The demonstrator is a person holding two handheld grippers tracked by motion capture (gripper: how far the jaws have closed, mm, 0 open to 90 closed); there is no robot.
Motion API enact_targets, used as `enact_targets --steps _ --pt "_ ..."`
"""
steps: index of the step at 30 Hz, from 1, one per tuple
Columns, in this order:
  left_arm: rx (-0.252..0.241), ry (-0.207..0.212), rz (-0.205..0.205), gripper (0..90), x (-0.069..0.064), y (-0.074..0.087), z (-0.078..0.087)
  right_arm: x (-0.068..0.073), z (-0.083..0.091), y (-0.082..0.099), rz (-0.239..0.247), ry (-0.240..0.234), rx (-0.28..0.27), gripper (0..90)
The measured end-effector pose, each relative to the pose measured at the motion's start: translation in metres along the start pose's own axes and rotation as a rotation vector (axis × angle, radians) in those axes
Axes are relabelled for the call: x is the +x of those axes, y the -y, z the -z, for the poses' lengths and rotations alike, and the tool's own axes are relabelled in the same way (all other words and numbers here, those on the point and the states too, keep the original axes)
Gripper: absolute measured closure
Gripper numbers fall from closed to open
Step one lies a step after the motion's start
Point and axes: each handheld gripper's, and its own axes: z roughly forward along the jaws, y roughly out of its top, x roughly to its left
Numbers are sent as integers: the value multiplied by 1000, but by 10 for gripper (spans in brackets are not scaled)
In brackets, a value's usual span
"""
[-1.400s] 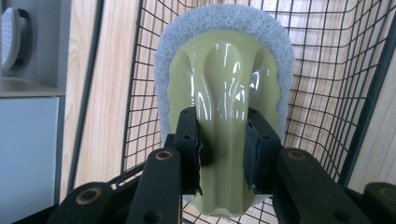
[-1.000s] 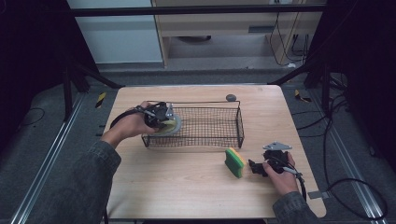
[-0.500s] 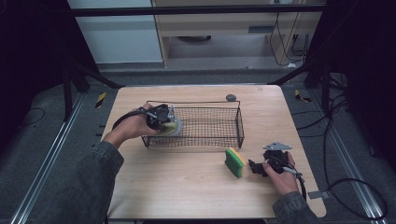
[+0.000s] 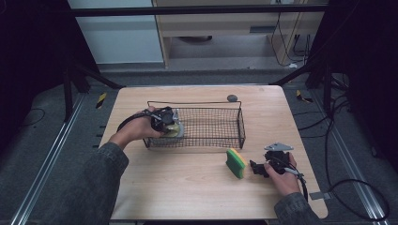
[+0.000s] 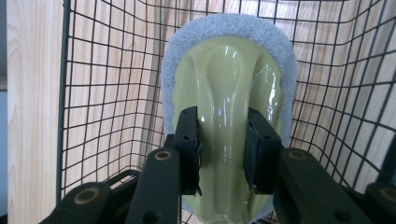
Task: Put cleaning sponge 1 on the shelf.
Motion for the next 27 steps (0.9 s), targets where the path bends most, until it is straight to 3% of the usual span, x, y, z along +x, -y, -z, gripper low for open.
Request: enact_targets --steps 15,17,27 --pt "-27 6 19 673 0 0 3 0 0 0 2 1 1 7" --pt "-47 10 31 657 0 1 5 0 0 0 3 1 1 7" --pt "-152 -51 90 587 3 2 29 0 0 0 2 1 1 7"
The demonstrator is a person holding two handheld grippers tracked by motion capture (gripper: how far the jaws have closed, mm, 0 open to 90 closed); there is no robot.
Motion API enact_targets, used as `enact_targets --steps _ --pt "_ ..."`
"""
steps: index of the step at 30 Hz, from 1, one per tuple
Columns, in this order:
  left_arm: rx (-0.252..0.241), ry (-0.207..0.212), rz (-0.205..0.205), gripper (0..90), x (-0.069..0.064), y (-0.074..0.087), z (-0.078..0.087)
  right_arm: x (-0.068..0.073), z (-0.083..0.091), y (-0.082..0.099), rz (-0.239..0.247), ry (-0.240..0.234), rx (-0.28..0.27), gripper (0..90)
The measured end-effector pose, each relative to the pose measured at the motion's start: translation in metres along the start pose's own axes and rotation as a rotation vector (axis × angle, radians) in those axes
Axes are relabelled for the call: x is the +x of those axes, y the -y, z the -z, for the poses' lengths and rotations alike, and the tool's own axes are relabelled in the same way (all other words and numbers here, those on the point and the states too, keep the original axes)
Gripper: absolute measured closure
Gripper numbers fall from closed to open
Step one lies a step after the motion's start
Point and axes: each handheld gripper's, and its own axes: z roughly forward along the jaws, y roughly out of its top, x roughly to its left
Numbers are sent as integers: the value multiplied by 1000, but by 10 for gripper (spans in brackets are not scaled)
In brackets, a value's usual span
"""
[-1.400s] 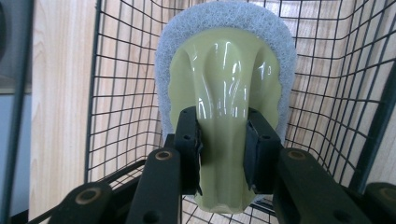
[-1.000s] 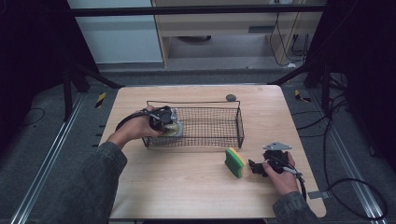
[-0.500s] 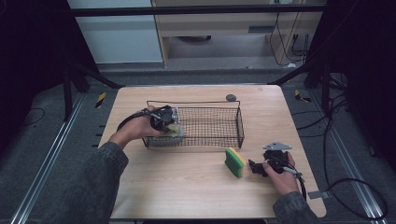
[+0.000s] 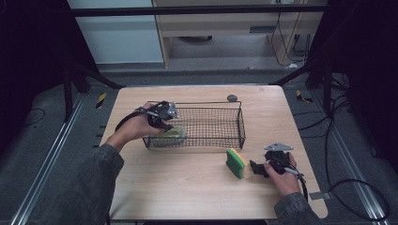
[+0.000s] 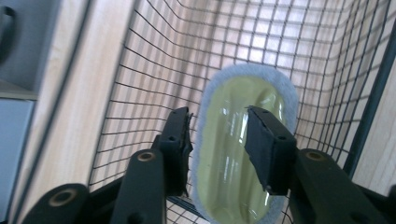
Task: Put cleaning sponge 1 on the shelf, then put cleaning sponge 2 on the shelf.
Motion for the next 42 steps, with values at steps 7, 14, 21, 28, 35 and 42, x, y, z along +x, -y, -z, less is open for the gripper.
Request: enact_targets --steps 7,14,21,28,35,42 --pt "-22 -89 42 405 -2 -1 10 0 0 0 0 0 0 7" --pt "-64 -159 161 67 -3 3 20 0 0 0 -2 -1 0 6" --pt "-136 -139 288 46 -13 15 32 0 0 0 -12 5 -1 4" --pt "-216 -181 378 45 -34 32 43 0 0 -1 -22 9 3 4" --pt "-257 -188 456 44 -62 52 48 -1 -1 -1 -28 18 -1 7" --pt "-254 -171 610 54 -104 92 28 -5 1 -1 -52 36 2 36"
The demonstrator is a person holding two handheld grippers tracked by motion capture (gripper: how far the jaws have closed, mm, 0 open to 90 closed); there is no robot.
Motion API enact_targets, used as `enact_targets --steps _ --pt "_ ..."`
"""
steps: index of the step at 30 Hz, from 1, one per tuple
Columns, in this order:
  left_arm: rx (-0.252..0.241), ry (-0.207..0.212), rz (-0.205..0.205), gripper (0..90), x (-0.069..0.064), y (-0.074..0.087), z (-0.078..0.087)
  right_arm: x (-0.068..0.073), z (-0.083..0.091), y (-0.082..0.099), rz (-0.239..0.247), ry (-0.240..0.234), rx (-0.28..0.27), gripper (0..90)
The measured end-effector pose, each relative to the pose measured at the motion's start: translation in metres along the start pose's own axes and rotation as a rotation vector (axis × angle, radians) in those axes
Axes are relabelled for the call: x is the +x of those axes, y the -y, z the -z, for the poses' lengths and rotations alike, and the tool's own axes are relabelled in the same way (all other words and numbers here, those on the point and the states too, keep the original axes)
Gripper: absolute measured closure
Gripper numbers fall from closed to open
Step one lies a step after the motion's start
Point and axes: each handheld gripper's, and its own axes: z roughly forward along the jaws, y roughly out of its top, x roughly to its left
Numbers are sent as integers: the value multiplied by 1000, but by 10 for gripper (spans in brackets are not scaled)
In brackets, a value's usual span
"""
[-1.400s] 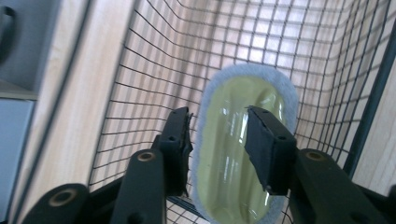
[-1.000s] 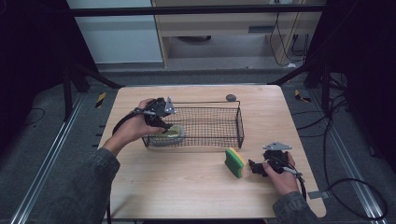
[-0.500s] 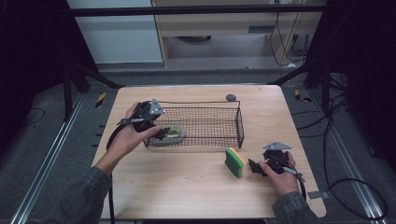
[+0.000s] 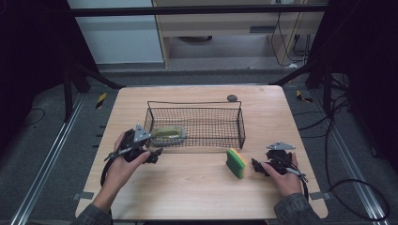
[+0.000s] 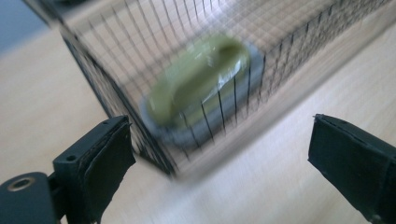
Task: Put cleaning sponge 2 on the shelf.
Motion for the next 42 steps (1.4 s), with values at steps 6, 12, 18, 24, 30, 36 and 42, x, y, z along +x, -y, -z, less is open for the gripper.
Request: enact_targets --steps 6,12,18,24,30,36,42 --pt "81 18 58 50 -5 41 -10 -2 7 0 -5 9 31 105" --pt "114 47 94 45 -5 58 -22 -1 18 -1 2 20 65 157" --pt "118 71 156 29 2 64 -29 9 39 0 42 -11 121 179" --pt "73 69 167 0 3 69 -31 24 57 -6 98 -78 203 153" --pt "19 70 167 0 6 73 -34 42 76 -24 142 -109 235 129" --pt "18 68 169 0 8 73 -35 64 88 -40 200 -119 280 139" --pt "19 69 168 0 8 73 -35 80 89 -60 246 -129 316 140"
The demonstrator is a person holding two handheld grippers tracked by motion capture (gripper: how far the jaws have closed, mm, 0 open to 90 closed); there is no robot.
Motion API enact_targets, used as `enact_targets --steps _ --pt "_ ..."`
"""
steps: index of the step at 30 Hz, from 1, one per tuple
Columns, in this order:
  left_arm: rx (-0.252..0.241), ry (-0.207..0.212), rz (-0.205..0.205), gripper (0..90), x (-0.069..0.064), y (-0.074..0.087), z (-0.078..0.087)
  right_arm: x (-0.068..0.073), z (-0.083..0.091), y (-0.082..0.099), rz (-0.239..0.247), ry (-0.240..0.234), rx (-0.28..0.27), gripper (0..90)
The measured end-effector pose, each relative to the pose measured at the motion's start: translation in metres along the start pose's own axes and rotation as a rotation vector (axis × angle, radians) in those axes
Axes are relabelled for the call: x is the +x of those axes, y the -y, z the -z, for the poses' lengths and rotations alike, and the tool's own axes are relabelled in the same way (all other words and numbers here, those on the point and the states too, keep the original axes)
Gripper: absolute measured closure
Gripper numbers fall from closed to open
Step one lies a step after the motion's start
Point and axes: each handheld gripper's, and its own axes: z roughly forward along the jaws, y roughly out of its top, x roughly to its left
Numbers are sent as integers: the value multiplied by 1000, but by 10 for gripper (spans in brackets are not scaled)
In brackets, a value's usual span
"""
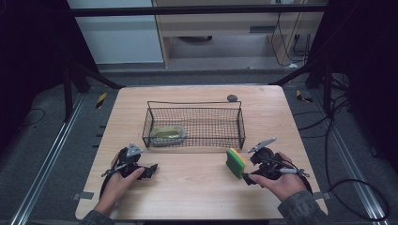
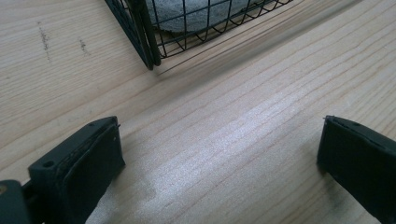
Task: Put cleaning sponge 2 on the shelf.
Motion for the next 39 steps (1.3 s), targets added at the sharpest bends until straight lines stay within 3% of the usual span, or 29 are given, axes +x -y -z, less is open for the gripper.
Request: enact_targets --steps 16,29,35,39 --pt "0 2 -2 0 0 0 0 4 -15 -43 45 -21 33 172" --pt "0 4 -4 0 1 0 0 12 -43 -65 22 -39 96 384" --pt "0 5 -4 0 1 0 0 11 -41 -64 25 -55 96 634" --pt "0 4 -4 0 1 0 0 5 -34 -60 23 -54 79 641"
